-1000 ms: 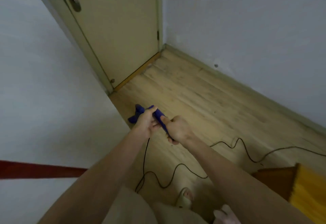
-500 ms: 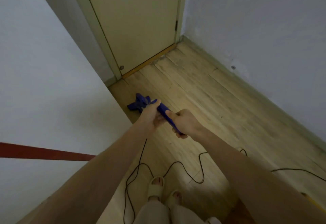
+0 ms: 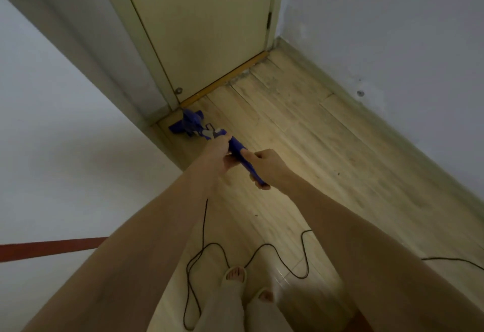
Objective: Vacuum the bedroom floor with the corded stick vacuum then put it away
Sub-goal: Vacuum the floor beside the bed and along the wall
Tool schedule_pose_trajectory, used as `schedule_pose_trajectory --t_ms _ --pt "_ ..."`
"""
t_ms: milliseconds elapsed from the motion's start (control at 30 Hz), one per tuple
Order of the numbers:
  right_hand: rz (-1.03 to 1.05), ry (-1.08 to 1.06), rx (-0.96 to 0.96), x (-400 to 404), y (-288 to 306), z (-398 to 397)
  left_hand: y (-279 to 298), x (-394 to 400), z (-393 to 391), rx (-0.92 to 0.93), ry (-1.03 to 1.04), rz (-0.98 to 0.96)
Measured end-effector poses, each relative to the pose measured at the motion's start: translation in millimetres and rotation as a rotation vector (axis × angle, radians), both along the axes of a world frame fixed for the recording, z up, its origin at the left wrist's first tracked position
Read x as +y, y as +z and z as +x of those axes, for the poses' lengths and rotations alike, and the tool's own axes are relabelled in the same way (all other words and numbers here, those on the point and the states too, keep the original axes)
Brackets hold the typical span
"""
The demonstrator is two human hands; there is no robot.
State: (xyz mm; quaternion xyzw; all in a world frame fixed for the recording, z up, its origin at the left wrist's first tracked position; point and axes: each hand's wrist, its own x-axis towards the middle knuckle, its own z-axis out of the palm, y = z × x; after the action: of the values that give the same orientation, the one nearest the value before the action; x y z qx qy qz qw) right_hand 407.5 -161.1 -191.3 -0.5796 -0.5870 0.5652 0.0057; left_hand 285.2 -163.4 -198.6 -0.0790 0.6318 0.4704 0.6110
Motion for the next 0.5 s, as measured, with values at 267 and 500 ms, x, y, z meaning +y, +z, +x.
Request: schedule_pose_trajectory --t_ms 267,500 --pt "0.006 0.015 -0.002 -5.7 -21.4 -27.0 -23.1 0.7 -26.8 0.034 -0.029 0.009" --pt "0.086 0.077 -0.076 -30.9 15.3 20.4 -2.2 -27.9 12.0 -0.037 -0.079 0.067"
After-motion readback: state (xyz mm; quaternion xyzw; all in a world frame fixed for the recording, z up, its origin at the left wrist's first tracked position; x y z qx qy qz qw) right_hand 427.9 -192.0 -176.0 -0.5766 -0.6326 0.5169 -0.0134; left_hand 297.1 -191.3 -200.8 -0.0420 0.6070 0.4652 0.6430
